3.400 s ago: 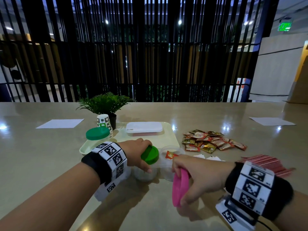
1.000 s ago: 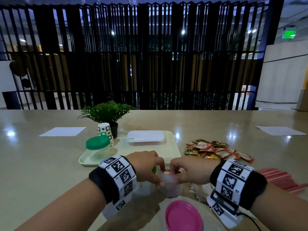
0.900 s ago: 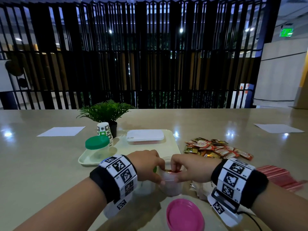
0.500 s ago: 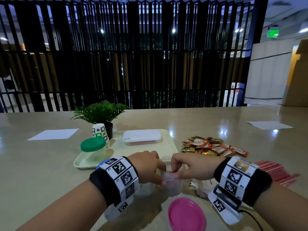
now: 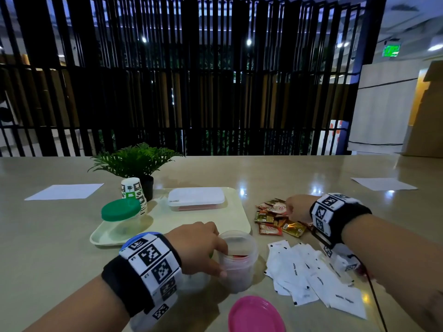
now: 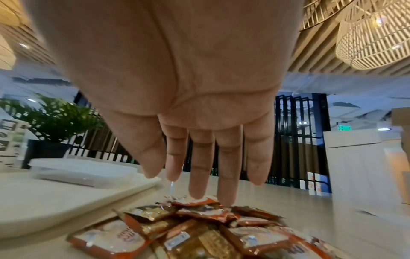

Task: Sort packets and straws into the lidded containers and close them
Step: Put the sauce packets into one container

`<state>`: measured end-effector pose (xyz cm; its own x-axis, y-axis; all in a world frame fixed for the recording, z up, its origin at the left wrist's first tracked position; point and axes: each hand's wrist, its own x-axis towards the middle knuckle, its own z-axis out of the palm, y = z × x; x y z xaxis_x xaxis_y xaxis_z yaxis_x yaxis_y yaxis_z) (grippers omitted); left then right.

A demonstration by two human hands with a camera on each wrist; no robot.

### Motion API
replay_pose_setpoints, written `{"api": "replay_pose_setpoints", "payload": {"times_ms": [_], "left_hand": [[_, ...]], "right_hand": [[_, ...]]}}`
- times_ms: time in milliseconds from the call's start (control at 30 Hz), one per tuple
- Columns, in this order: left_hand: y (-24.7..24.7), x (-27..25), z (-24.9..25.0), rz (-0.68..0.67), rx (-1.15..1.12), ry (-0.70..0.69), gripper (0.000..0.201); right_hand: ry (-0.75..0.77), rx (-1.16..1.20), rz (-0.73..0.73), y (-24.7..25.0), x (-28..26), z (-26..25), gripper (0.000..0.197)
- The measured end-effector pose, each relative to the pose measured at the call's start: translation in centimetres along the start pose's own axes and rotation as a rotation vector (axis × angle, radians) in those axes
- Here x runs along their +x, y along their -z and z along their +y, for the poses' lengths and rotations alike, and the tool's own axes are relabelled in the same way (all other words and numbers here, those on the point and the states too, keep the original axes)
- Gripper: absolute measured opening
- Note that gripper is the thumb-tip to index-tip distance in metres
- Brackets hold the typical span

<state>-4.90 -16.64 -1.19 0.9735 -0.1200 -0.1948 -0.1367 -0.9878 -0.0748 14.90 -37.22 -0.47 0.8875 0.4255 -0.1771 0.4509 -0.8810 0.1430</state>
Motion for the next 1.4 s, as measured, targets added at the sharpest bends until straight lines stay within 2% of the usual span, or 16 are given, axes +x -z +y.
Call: {"api": "replay_pose_setpoints", "payload": {"times_ms": [167,300,533,667,800,933,1000,1033,1067,1133,1167,1200,1233,1300,1367,1400], "left_hand": [[0.3,0.0,0.0,-0.027,-0.028,0.021,0.051],[0.5,0.0,0.1,-0.041,-0.033,0.037,0.051],[0.4,0.1,0.0,-0.049,-0.037,0.037,0.050],[0.6,0.3,-0.1,-0.056,-0.029,0.034,0.049],[0.8,0.4,-0.1,-0.060,-0.018,0.020,0.050],[0.8,0.4,-0.1,-0.064,-0.011,0.016,0.050],[0.8,0.4,-0.1,-0.062,-0.012,0.017,0.050],[0.8,0.4,-0.1,-0.063,-0.013,0.018,0.050],[0.8,0.5,-0.1,-0.063,-0.016,0.019,0.049],[0.7,0.5,-0.2,-0.063,-0.022,0.022,0.048],[0.7,0.5,-0.2,-0.064,-0.024,0.023,0.048],[0.7,0.5,-0.2,-0.064,-0.024,0.023,0.049],[0.7,0.5,-0.2,-0.064,-0.024,0.023,0.049],[0.7,0.5,-0.2,-0.061,-0.020,0.019,0.050],[0.6,0.6,-0.2,-0.058,-0.012,0.013,0.050],[0.6,0.6,-0.2,-0.058,-0.011,0.011,0.049]], "right_hand": [[-0.030,-0.009,-0.028,-0.5,1.8,1.5,0.036],[-0.041,0.019,0.009,-0.6,3.4,2.1,0.036],[0.033,0.093,0.042,-1.5,6.5,2.0,0.046],[0.016,0.069,0.009,-2.1,7.1,1.3,0.038],[-0.055,0.043,-0.008,-2.9,8.9,1.2,0.016],[-0.147,-0.005,-0.077,-4.7,13.6,2.0,0.029],[-0.205,0.021,-0.092,-8.2,20.5,4.7,0.039],[-0.257,-0.009,-0.158,-9.0,22.3,5.5,0.050],[-0.260,0.006,-0.157,-9.4,23.2,6.1,0.060],[-0.214,0.002,-0.085,-13.0,29.4,8.7,0.060],[-0.199,0.029,-0.074,-13.5,30.7,9.3,0.059],[-0.193,0.030,-0.101,-12.7,29.9,9.2,0.060],[-0.194,0.052,-0.076,-10.9,26.7,8.2,0.060],[-0.214,0.020,0.012,-8.6,22.2,6.9,0.044],[-0.126,0.076,0.077,-4.1,13.1,3.7,0.036],[-0.115,0.129,0.114,-2.9,10.9,2.9,0.034]]}}
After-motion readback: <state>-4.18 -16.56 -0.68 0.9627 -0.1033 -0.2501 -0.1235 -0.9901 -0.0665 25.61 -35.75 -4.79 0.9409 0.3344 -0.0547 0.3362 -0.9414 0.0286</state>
